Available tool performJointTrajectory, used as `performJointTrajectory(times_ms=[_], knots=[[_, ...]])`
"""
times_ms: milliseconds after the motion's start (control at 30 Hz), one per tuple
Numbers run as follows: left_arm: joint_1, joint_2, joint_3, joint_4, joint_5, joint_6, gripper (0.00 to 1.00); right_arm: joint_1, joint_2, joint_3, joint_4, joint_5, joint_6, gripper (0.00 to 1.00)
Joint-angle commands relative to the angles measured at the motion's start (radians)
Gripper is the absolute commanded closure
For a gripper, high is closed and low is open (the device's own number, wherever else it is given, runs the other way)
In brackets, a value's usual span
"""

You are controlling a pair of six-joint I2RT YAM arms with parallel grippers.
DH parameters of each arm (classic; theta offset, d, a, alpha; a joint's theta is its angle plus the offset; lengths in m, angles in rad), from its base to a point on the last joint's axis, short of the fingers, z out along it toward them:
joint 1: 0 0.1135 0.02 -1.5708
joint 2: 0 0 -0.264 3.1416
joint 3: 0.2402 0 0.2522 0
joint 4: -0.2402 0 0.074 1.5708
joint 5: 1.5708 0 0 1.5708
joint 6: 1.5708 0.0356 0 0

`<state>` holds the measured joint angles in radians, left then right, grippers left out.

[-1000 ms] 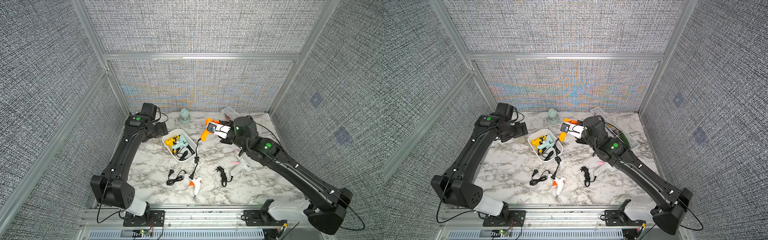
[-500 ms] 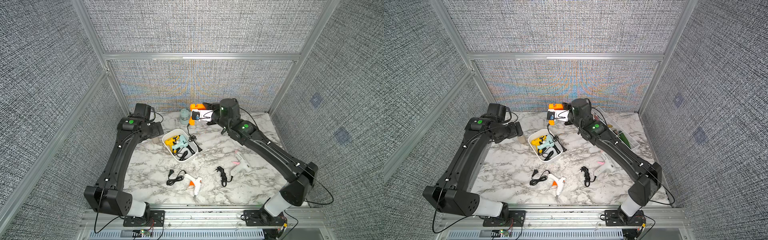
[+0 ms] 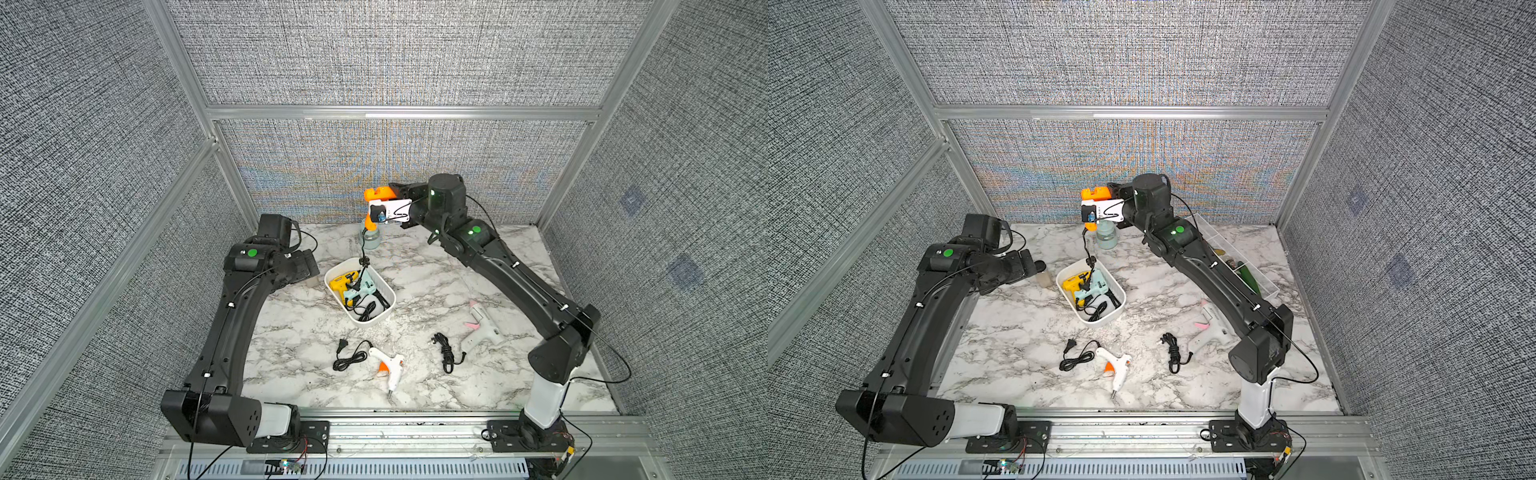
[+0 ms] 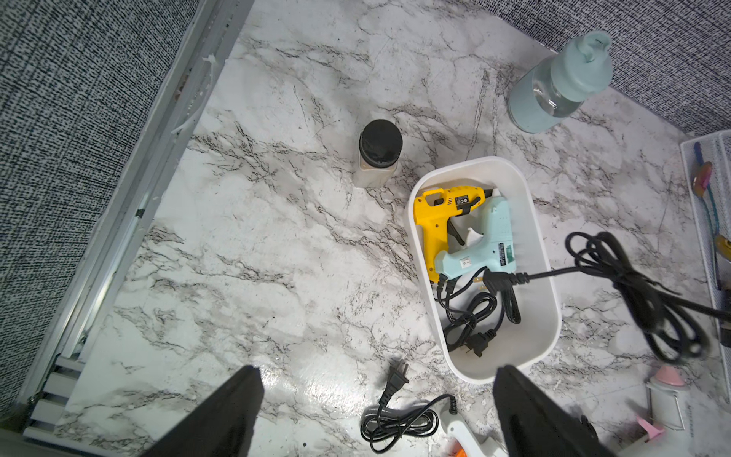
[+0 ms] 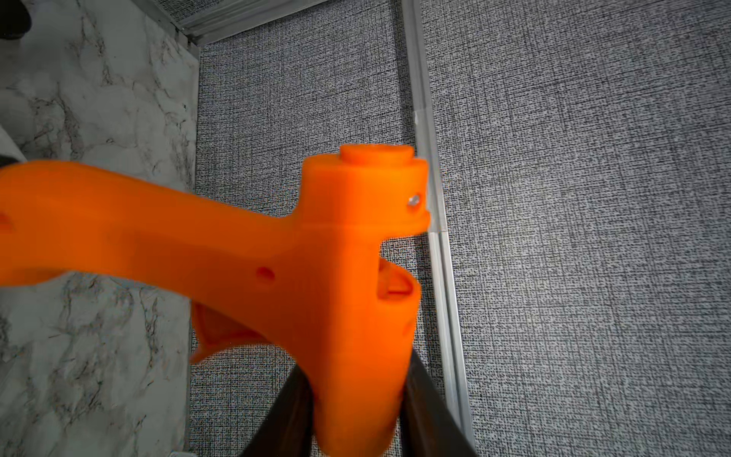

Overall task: Put the hot melt glue gun into the storage box
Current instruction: Place the hot melt adhesive gun in the storage box.

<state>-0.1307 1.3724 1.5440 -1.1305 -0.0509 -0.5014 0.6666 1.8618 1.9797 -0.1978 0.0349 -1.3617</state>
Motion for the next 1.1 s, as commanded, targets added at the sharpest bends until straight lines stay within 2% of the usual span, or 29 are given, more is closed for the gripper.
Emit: performJointTrajectory(times_ms=[0, 433, 700, 900, 1067], knots=[[0.006, -0.013, -0.007, -0.011, 0.002, 0.008, 0.04, 0.005, 0.012, -0.04, -0.023, -0.047, -0.022, 1.0], [0.017, -0.018, -0.026, -0.005, 0.008, 0.014, 0.04, 0.066, 0.095, -0.277, 0.015, -0.057, -0.128, 1.0], [0.025, -0.027, -0.045, 0.001, 0.015, 0.02, 0.04, 0.096, 0.162, -0.289, 0.028, -0.111, -0.101, 1.0], [0.039, -0.037, -0.051, -0.005, 0.017, 0.025, 0.04, 0.146, 0.101, -0.333, -0.004, -0.122, -0.067, 1.0], [0.042, -0.035, -0.054, 0.003, 0.026, 0.026, 0.04, 0.158, 0.065, -0.387, -0.008, -0.078, -0.074, 1.0]])
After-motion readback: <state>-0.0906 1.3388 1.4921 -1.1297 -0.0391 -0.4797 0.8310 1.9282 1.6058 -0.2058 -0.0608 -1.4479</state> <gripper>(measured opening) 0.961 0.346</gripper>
